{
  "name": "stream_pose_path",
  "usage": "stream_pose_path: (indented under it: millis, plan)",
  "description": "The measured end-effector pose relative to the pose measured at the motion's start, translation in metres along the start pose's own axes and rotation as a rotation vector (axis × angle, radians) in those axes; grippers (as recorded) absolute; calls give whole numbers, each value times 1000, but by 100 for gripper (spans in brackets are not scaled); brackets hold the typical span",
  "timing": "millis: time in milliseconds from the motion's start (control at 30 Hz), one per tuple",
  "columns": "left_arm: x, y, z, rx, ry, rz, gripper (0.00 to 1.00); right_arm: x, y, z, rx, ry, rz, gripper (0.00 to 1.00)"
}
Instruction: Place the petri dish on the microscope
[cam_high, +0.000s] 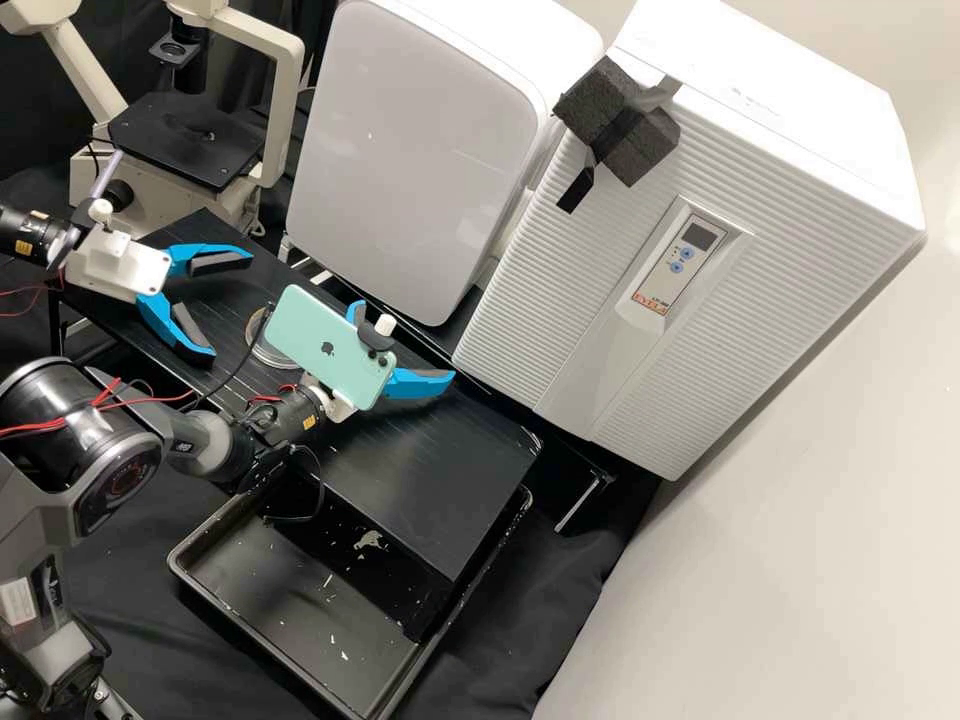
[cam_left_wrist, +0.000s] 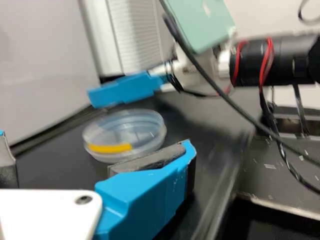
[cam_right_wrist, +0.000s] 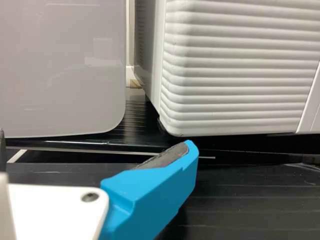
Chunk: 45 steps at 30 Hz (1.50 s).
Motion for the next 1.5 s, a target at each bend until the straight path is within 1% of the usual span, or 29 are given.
stream_pose_path:
  millis: [67,133,233,433,567,800,1100,1133,1300,1500]
  plan:
    - [5,1,-3,-29,4,0,100,0,0,0,0,0,0,100]
    - [10,4,-5,-47,3,-8,100,0,0,0,0,0,0,100]
    - [17,5,-7,-60,-4,-12,100,0,0,0,0,0,0,100]
    - [28,9,-4,-114,-57,-39,100,0,0,0,0,0,0,100]
    - [33,11,3,-162,-82,-43,100,0,0,0,0,0,0,100]
    - [39,13,12,-148,-102,-51,100,0,0,0,0,0,0,100]
    - [43,10,11,-142,-81,-75,100,0,0,0,0,0,0,100]
    - [44,8,10,-145,-78,-81,100,0,0,0,0,0,0,100]
    - [49,7,7,-144,-76,-79,100,0,0,0,0,0,0,100]
    - [55,8,8,-141,-85,-72,100,0,0,0,0,0,0,100]
